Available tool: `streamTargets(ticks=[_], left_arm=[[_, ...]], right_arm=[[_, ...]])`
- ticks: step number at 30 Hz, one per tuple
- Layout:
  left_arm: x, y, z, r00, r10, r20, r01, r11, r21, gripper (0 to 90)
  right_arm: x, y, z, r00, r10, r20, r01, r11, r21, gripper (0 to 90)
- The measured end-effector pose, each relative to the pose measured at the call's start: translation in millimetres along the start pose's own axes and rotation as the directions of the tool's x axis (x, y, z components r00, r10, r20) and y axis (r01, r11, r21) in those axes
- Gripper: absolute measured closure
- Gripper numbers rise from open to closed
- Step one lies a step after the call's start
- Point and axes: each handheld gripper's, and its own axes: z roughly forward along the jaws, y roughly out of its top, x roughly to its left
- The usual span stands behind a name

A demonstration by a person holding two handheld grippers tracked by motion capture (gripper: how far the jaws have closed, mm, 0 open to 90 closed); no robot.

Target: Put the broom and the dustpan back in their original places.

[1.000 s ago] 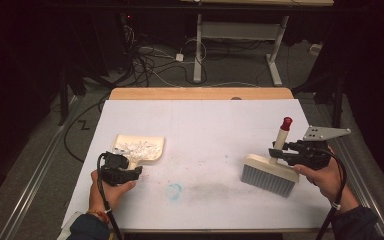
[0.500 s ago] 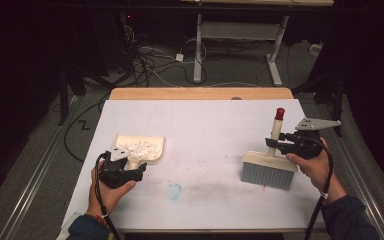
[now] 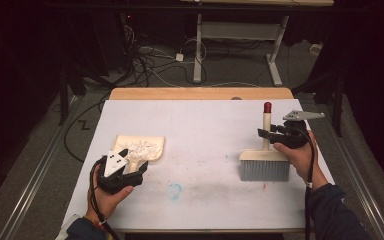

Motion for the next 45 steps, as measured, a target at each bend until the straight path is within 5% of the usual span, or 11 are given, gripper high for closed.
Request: streamTargets(ticks=[6,9,17,30,45], left_arm=[[-11.1,-11.8,7.7,0.9945,0.104,0.012,-0.105,0.9894,0.100,21.6],[-16.4,-13.6,7.4,0.9905,0.133,0.033,-0.136,0.9848,0.108,20.8],[-18.7,-12.0,6.5,0.9904,0.133,0.036,-0.136,0.9869,0.087,20.4],[-24.0,-12.4,11.2,0.9844,0.168,0.051,-0.173,0.9788,0.110,20.4],[-24.4,-12.6,11.7,0.9830,0.174,0.058,-0.180,0.9773,0.112,20.3]], right_arm=[[-3.7,0.7,11.2,0.9991,0.030,0.030,-0.031,1.000,0.007,61.8],[-6.6,1.9,16.0,0.9979,0.049,0.041,-0.050,0.999,0.008,62.0],[-5.8,2.8,29.0,0.9949,0.048,0.089,-0.051,0.998,0.037,61.4],[-9.5,-1.6,44.5,0.9803,0.036,0.194,-0.051,0.996,0.072,55.1],[-3.3,4.4,38.3,0.9835,0.001,0.181,-0.001,1.000,0.000,42.4]])
